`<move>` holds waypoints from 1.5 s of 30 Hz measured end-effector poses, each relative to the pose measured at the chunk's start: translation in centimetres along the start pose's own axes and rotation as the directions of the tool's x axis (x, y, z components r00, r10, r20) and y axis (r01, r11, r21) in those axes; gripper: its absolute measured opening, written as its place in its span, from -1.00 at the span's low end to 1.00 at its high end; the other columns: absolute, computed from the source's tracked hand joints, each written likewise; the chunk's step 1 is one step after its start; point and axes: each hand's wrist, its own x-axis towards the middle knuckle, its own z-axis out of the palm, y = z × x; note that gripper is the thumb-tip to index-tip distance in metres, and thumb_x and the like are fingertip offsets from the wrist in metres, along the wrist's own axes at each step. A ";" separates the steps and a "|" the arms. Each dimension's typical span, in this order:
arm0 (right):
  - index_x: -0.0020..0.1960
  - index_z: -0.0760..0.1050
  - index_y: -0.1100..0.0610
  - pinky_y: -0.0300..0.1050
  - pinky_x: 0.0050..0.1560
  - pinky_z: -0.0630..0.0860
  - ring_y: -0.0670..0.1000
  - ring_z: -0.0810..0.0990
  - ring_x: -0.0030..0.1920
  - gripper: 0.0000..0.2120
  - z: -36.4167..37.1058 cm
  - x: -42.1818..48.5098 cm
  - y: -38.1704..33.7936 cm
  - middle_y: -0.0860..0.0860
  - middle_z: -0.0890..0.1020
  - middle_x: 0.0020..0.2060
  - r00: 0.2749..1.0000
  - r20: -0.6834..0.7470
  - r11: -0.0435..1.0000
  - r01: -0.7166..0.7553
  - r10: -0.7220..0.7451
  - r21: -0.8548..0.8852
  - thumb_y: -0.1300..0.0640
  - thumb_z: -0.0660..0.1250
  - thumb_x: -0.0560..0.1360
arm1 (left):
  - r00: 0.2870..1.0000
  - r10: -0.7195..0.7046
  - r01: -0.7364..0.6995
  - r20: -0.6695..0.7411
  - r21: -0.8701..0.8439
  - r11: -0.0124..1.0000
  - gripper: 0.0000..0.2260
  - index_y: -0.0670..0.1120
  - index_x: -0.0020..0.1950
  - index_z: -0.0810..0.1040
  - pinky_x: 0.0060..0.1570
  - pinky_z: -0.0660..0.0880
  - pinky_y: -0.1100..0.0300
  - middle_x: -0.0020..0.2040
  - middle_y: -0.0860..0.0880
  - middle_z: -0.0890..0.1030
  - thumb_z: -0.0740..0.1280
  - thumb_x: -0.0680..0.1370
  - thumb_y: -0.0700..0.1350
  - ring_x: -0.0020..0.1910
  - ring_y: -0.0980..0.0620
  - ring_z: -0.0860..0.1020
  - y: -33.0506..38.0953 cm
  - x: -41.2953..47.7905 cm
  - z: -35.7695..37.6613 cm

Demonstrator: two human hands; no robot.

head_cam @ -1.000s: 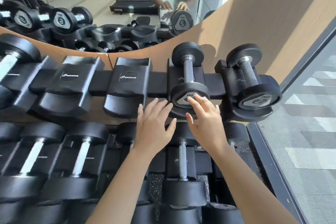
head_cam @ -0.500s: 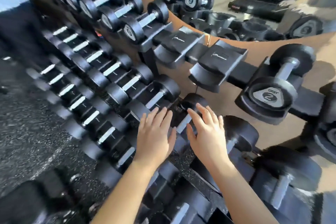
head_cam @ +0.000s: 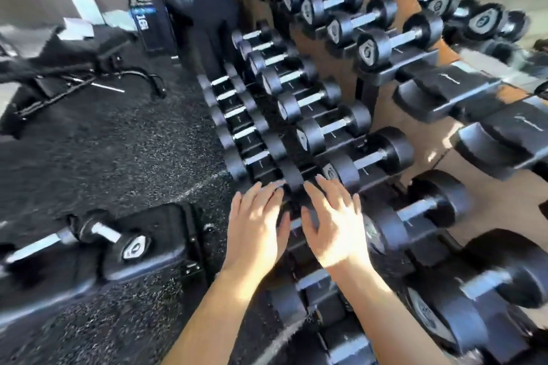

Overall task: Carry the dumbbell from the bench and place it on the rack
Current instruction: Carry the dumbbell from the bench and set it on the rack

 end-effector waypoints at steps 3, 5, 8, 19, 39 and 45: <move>0.19 0.51 0.19 0.38 0.15 0.39 0.25 0.51 0.22 -0.63 2.4 -1.5 -6.7 0.18 0.57 0.19 0.994 0.068 0.996 0.078 -0.080 0.037 0.19 0.40 0.38 | 0.993 -0.114 0.115 -0.026 0.036 0.993 -0.67 -0.18 0.13 0.55 0.18 0.39 -0.19 0.12 -0.13 0.61 0.41 0.39 -0.14 0.16 -0.15 0.53 -5.8 -4.4 -3.6; 0.22 0.49 0.17 0.35 0.20 0.35 0.23 0.48 0.26 -0.62 4.0 -2.7 -11.6 0.17 0.55 0.23 0.985 0.105 0.988 0.127 -0.136 0.087 0.17 0.37 0.42 | 0.982 -0.185 0.186 -0.036 0.047 0.981 -0.68 -0.18 0.14 0.55 0.17 0.39 -0.21 0.13 -0.14 0.61 0.39 0.41 -0.13 0.17 -0.16 0.53 -9.6 -7.7 -6.2; 0.33 0.38 0.11 0.27 0.36 0.21 0.16 0.33 0.38 -0.60 6.4 -4.7 -18.9 0.11 0.43 0.35 0.960 0.199 0.971 0.160 -0.195 0.179 0.11 0.25 0.50 | 0.967 -0.248 0.253 -0.051 0.121 0.960 -0.67 -0.19 0.13 0.55 0.15 0.41 -0.21 0.10 -0.14 0.63 0.40 0.40 -0.13 0.14 -0.16 0.55 -14.9 -12.5 -10.0; 0.29 0.42 0.15 0.31 0.32 0.27 0.21 0.38 0.34 -0.60 14.2 -6.0 -35.4 0.15 0.47 0.31 0.846 0.296 0.894 0.389 -0.442 0.224 0.14 0.29 0.46 | 0.845 -0.509 0.531 -0.164 0.142 0.835 -0.66 -0.19 0.16 0.52 0.16 0.38 -0.23 0.13 -0.15 0.61 0.41 0.40 -0.19 0.18 -0.17 0.52 -29.2 -21.2 -16.6; 0.21 0.49 0.20 0.32 0.23 0.36 0.21 0.51 0.23 -0.62 44.4 12.7 -43.6 0.16 0.58 0.19 0.776 0.483 0.914 0.362 -0.405 0.185 0.09 0.34 0.44 | 0.739 -0.669 0.669 0.075 0.032 0.743 -0.67 -0.25 0.16 0.50 0.10 0.46 -0.16 0.13 -0.23 0.59 0.37 0.41 -0.30 0.11 -0.23 0.54 -60.0 -9.7 -3.2; 0.30 0.41 0.16 0.27 0.32 0.26 0.16 0.41 0.33 -0.59 53.8 11.9 -42.7 0.11 0.50 0.29 0.717 0.631 0.954 0.265 -0.294 0.144 0.04 0.26 0.49 | 0.727 -0.663 0.669 0.178 0.034 0.743 -0.68 -0.23 0.20 0.48 0.14 0.44 -0.14 0.16 -0.20 0.57 0.34 0.44 -0.27 0.14 -0.22 0.52 -66.3 -9.5 3.3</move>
